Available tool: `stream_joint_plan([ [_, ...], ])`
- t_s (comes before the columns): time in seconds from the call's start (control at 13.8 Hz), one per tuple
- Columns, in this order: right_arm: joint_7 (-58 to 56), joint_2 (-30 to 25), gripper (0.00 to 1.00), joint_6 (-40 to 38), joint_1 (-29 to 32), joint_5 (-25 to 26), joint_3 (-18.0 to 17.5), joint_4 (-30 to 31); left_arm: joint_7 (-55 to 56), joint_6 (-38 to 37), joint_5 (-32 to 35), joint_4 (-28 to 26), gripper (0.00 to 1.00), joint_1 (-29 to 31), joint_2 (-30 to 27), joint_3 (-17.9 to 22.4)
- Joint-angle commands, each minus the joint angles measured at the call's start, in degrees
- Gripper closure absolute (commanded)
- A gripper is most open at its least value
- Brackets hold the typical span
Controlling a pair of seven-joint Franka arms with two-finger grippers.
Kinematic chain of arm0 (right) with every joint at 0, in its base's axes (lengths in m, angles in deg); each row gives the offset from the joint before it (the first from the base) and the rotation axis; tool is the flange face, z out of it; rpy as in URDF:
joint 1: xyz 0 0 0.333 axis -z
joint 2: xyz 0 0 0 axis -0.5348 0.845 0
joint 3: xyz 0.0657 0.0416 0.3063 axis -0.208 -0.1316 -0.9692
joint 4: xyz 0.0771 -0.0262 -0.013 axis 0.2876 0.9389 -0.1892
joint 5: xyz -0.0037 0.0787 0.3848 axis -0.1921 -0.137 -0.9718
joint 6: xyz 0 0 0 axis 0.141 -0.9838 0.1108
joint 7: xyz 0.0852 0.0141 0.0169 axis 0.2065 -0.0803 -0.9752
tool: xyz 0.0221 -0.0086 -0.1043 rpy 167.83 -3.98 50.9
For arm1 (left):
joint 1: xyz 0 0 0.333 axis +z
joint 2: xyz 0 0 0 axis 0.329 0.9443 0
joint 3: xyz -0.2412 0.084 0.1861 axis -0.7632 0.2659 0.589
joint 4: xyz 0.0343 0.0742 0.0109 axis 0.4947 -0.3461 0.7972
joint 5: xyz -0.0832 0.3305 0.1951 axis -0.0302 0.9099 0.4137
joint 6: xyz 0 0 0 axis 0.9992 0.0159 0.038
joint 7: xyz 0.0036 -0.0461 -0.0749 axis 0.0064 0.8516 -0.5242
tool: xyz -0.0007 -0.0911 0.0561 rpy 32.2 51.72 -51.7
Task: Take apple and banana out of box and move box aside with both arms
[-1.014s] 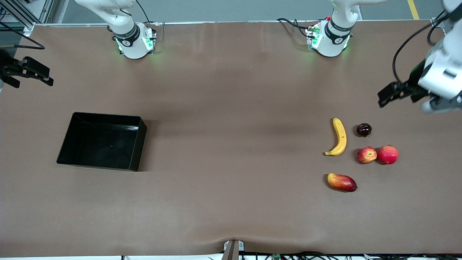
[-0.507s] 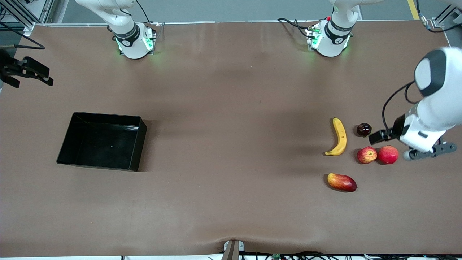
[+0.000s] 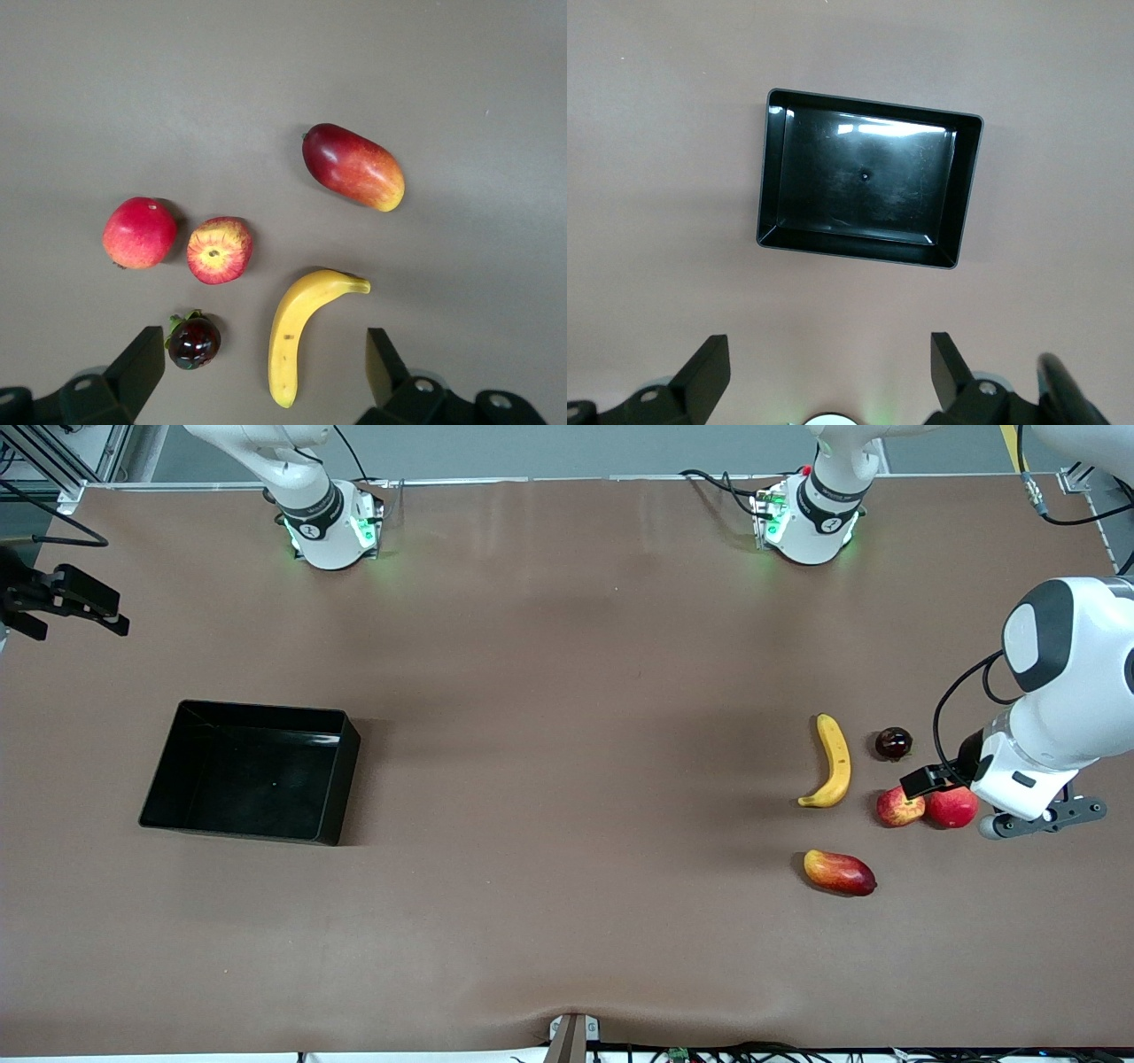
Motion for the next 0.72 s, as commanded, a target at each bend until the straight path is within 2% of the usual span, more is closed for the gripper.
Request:
stream_joint_plan([
  [0.0,0.0,-1.6,0.00,0.1,1.0,-1.1,-0.4,1.4,-0.1,0.1,1.3,-0.1,0.00,0.4,0.0,-0.2],
  [0.36,-0.1,-1.6,0.00,0.0,1.0,-1.1,-0.4,1.4,-0.9,1.3,1.3,0.7,0.00,0.8,0.3,-0.2],
  [0.65,-0.1,-1.6,0.00,0.0,1.0,-1.1,-0.4,1.3,-1.3,-2.0,1.0,0.5,0.00,0.6,-6.6,-1.0],
])
